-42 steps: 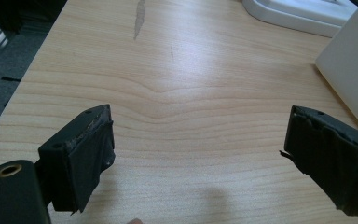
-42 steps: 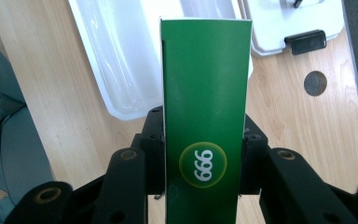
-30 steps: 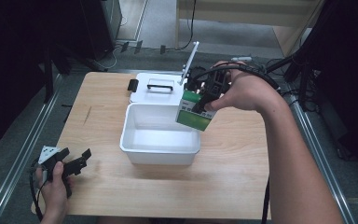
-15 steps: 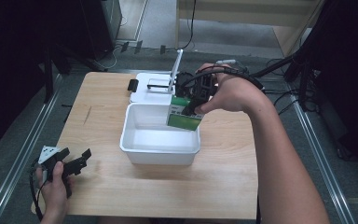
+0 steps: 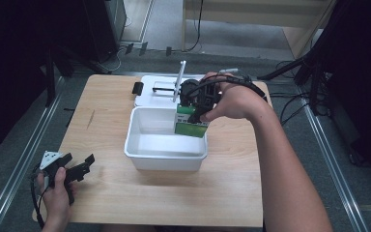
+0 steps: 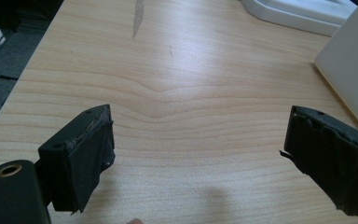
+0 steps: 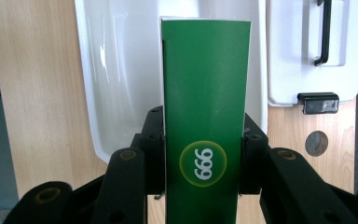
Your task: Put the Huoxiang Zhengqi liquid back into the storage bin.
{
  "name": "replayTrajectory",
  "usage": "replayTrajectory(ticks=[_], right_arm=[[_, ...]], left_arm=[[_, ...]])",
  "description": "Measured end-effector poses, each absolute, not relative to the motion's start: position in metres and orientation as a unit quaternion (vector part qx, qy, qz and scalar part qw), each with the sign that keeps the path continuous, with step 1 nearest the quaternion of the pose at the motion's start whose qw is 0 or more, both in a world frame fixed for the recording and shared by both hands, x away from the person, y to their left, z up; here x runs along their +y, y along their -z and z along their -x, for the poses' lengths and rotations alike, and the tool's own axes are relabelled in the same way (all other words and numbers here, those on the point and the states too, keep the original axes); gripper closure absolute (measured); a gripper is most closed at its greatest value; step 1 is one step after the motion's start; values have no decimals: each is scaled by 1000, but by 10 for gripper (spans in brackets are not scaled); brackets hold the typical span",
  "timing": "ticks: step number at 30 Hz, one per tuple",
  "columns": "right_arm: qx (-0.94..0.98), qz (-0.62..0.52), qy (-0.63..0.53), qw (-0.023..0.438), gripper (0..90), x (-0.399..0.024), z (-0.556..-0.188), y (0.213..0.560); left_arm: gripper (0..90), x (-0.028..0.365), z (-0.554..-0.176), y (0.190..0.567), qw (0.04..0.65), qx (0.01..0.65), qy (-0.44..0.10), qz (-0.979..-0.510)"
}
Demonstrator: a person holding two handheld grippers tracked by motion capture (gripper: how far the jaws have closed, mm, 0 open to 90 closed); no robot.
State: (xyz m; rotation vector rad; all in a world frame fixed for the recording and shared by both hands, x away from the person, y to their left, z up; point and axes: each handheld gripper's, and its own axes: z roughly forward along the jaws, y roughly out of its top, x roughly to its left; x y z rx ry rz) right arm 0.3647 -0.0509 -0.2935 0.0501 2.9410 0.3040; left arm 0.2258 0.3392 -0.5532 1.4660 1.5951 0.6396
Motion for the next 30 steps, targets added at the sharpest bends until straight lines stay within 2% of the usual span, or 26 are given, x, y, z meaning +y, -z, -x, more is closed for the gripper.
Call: replayTrajectory(ticks=[30], right_arm=[[993,-1,-87,82,637,-46,-373,328]], left_arm=[[92,339,-226,553,429,638,-255,-586]])
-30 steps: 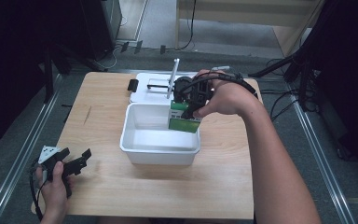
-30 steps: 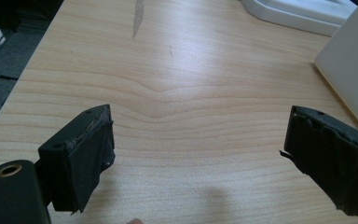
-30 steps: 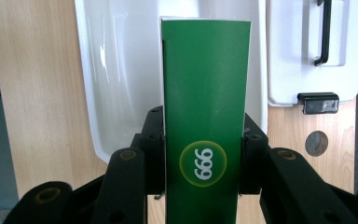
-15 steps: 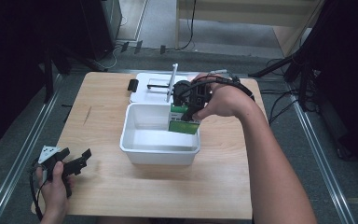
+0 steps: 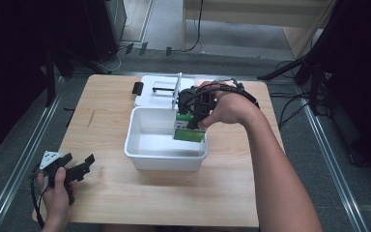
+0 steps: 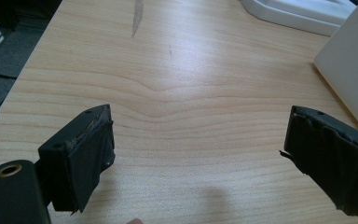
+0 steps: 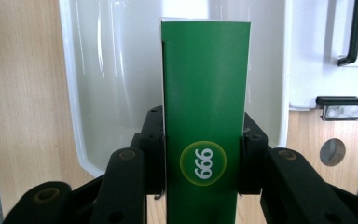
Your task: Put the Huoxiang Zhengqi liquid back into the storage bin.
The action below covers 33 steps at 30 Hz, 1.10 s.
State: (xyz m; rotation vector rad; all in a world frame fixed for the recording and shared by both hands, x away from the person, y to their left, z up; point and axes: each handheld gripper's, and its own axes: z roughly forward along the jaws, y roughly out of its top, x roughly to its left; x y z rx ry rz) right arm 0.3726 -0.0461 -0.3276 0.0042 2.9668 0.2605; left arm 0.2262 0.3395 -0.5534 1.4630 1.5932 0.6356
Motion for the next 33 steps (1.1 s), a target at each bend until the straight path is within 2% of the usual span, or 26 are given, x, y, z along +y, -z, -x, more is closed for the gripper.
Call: replayTrajectory(ticks=[33], right_arm=[[995,0,-75,63,638,-40,-378,372]], left_arm=[[92,340,-226,553,431,638,-254,-585]])
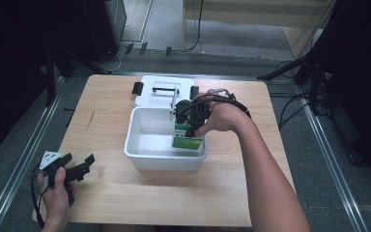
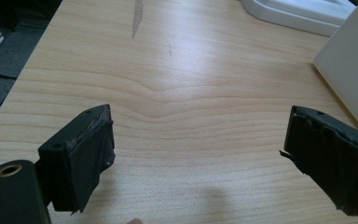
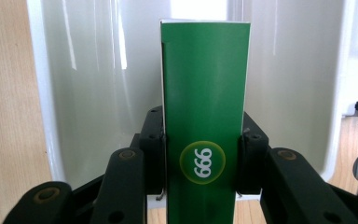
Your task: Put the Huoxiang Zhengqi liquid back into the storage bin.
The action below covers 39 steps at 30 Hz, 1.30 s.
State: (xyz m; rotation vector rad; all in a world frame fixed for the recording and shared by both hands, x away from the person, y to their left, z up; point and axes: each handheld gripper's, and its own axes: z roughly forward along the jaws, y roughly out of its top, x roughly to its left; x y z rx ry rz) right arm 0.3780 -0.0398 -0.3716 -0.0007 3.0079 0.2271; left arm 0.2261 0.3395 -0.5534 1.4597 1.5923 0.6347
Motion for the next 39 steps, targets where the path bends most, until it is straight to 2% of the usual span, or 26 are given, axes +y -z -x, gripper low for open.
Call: replayTrajectory(ticks=[28,34,36,39], right_arm=[[997,-4,-58,49,626,-37,-383,397],[997,-19,-65,48,579,-40,-383,392],[996,-24,-72,45,520,-42,-382,389],[996,-25,-76,45,481,-43,-381,387]], left_arm=[[92,340,-226,553,430,638,-254,-585],[92,339,-226,553,430,638,-255,-586],[92,339,-226,553,429,639,-255,-586],[92,339,-226,553,429,638,-255,-586]])
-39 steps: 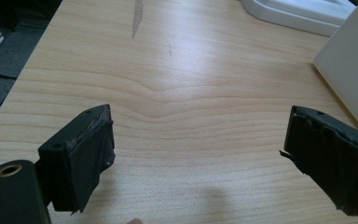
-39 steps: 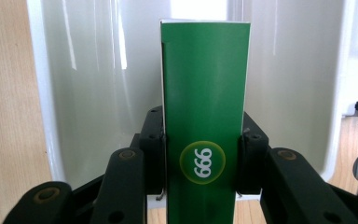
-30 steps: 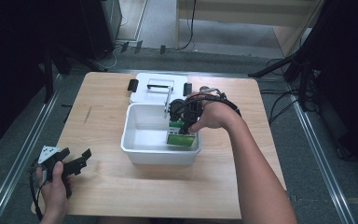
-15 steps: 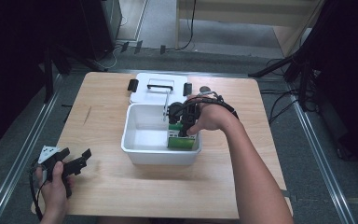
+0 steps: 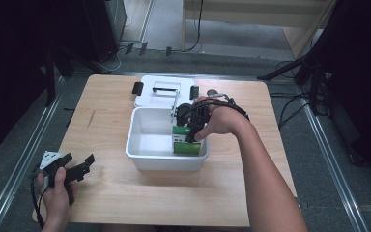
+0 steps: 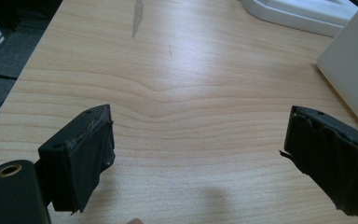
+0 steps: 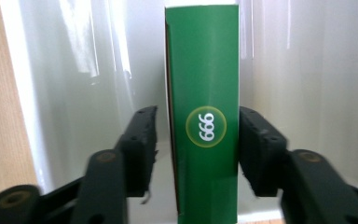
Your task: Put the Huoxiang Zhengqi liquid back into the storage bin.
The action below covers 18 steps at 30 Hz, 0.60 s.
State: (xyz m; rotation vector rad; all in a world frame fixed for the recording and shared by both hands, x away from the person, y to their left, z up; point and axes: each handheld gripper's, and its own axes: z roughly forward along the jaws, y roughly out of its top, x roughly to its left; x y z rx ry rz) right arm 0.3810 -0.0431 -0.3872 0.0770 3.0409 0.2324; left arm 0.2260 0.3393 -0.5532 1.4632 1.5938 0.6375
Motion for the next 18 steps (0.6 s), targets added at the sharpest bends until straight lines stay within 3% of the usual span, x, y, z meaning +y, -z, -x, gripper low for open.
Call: replayTrajectory(ticks=[7,18], right_arm=[[993,-51,-98,49,390,-49,-379,372],[987,-89,-123,59,358,-70,-375,349]], left_arm=[[92,339,-226,553,429,638,-255,-586],[92,339,-226,553,429,639,-255,-586]])
